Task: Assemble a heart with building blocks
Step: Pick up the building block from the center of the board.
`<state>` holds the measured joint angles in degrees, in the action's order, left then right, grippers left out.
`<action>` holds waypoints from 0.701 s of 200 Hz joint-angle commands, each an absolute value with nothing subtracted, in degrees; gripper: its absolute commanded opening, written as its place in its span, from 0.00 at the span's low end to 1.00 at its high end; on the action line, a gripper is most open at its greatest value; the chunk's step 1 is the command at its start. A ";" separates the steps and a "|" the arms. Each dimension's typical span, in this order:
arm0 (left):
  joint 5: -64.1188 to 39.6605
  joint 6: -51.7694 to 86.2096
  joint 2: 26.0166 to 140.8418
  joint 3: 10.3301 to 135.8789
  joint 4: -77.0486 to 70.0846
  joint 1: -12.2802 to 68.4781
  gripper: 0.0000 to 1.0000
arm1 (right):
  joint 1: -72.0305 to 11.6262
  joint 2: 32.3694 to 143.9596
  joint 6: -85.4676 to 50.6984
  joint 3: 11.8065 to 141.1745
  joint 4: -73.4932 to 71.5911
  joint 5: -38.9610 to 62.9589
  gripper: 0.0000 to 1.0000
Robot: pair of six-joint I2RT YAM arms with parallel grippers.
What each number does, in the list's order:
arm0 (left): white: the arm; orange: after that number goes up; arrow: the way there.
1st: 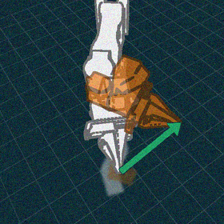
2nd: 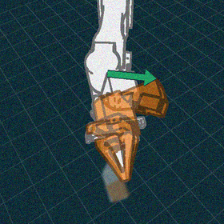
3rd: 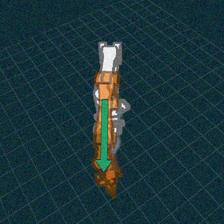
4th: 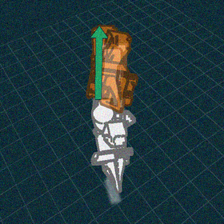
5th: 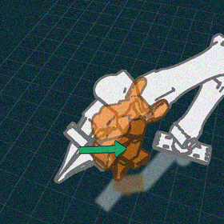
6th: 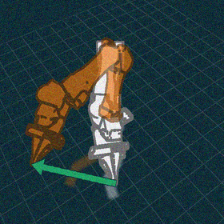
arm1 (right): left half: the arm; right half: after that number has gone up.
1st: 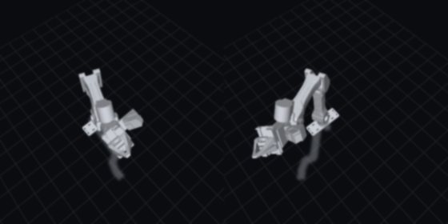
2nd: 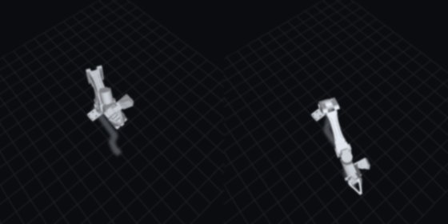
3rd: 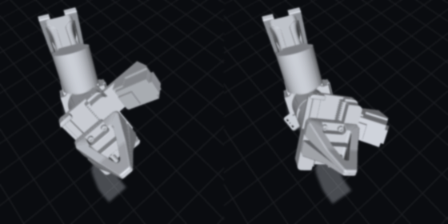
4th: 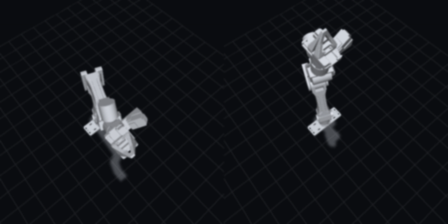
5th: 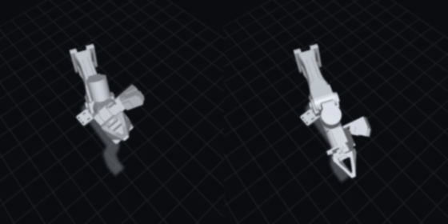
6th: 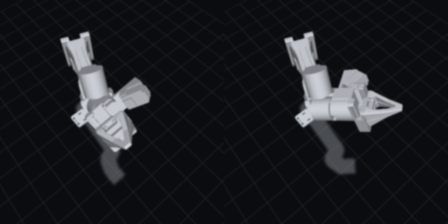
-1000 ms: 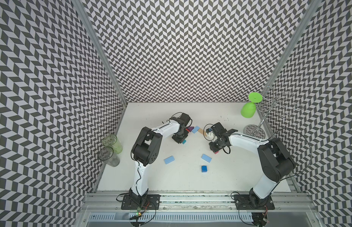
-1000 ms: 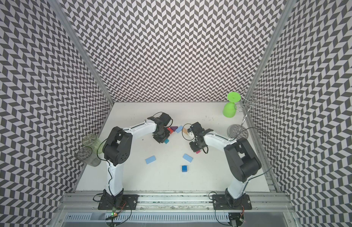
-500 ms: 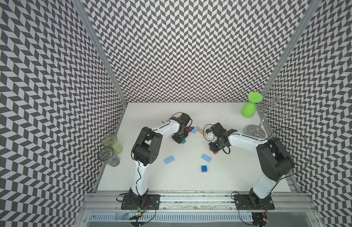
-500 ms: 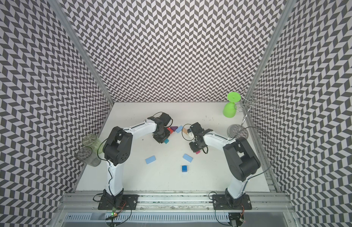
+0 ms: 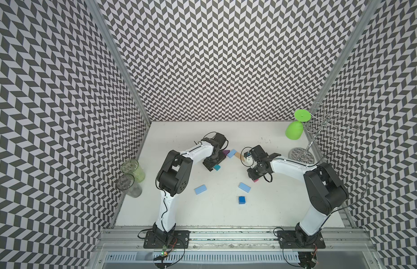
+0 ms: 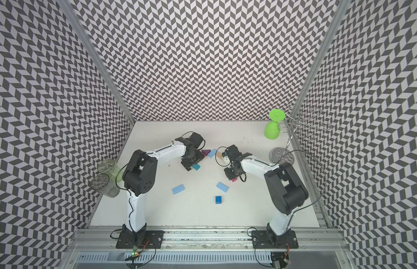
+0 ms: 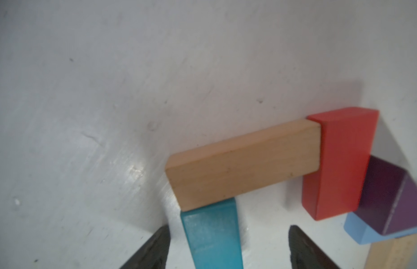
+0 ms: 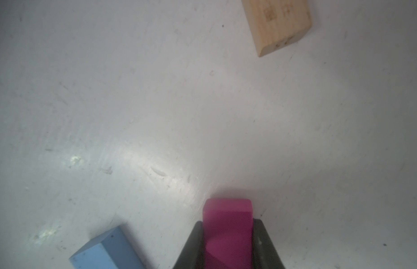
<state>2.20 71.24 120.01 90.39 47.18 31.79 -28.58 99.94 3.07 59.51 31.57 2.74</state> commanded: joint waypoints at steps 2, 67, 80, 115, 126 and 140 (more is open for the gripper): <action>4.31 67.09 118.75 94.01 49.37 33.71 0.83 | -28.63 99.14 1.79 60.54 31.21 0.36 0.00; 5.94 56.94 108.06 100.44 49.47 35.86 0.84 | -28.58 89.22 -3.58 57.84 27.61 -4.84 0.05; 5.70 54.29 105.44 99.16 47.80 35.86 0.84 | -28.56 87.08 -6.01 56.51 26.56 -5.52 0.00; 6.36 47.95 100.14 94.75 46.53 35.68 0.84 | -28.56 85.69 -12.97 54.21 26.36 -3.24 0.00; 7.34 46.31 98.22 92.84 45.97 35.60 0.84 | -28.55 86.10 -15.53 54.64 27.56 -1.56 0.00; 8.62 45.53 94.77 88.86 44.21 35.06 0.84 | -28.65 86.14 -18.28 54.48 27.37 2.43 0.00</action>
